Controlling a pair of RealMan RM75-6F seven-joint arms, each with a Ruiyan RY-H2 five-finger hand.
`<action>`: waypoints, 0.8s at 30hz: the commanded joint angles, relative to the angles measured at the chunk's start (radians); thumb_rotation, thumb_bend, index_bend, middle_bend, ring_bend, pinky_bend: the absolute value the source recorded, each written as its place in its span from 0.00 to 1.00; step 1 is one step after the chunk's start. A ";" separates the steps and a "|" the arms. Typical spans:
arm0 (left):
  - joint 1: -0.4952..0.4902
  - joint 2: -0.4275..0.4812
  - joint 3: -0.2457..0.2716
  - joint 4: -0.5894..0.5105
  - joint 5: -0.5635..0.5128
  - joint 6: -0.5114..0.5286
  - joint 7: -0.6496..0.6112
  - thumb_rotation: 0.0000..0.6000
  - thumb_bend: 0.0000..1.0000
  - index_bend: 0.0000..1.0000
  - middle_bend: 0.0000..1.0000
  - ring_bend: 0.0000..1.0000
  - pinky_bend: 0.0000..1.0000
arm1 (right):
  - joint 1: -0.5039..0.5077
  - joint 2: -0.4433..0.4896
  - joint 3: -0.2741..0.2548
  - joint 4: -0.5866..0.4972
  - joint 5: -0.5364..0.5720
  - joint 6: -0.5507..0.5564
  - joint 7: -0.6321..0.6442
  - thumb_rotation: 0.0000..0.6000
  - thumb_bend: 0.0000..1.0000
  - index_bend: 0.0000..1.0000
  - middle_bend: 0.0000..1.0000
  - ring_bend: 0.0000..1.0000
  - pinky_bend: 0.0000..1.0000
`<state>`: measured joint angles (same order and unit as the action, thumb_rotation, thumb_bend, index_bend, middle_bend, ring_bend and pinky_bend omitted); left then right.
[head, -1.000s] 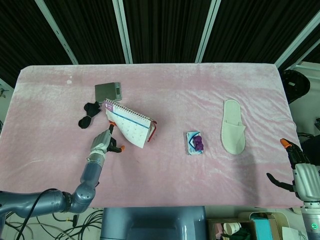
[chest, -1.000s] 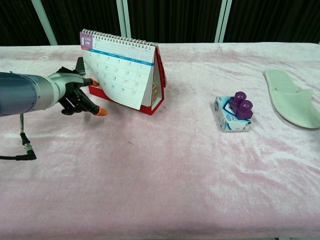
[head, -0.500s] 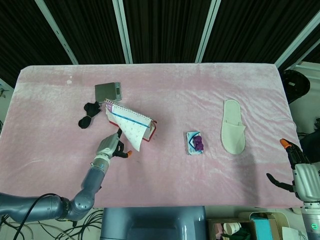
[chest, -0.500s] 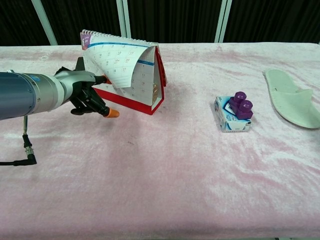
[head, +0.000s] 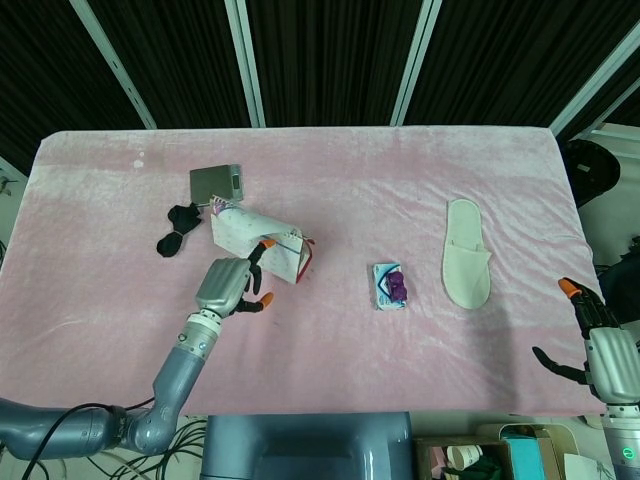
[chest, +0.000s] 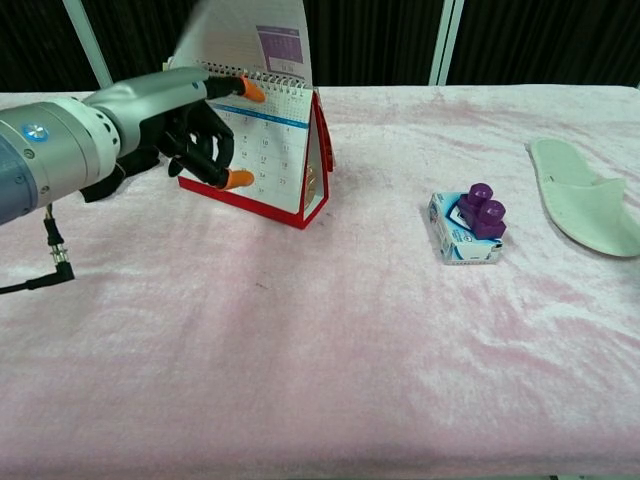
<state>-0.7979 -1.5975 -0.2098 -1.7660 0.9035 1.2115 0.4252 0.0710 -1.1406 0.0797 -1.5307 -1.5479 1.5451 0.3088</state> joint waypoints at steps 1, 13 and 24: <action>0.037 0.002 0.084 0.046 0.293 0.131 -0.010 1.00 0.28 0.18 0.61 0.53 0.62 | 0.000 0.000 0.000 0.000 0.000 0.000 -0.001 1.00 0.13 0.10 0.07 0.07 0.18; -0.004 0.003 0.043 0.135 0.416 0.119 0.078 1.00 0.21 0.11 0.47 0.38 0.46 | 0.000 0.000 0.004 0.000 0.008 -0.003 0.003 1.00 0.13 0.10 0.07 0.07 0.18; -0.133 0.058 -0.043 0.186 0.173 -0.125 0.368 1.00 0.00 0.00 0.04 0.00 0.00 | 0.001 -0.001 0.006 -0.002 0.014 -0.007 0.001 1.00 0.13 0.10 0.07 0.07 0.18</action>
<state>-0.8826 -1.5636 -0.2214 -1.5963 1.1662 1.1614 0.7038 0.0722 -1.1416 0.0852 -1.5326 -1.5339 1.5385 0.3101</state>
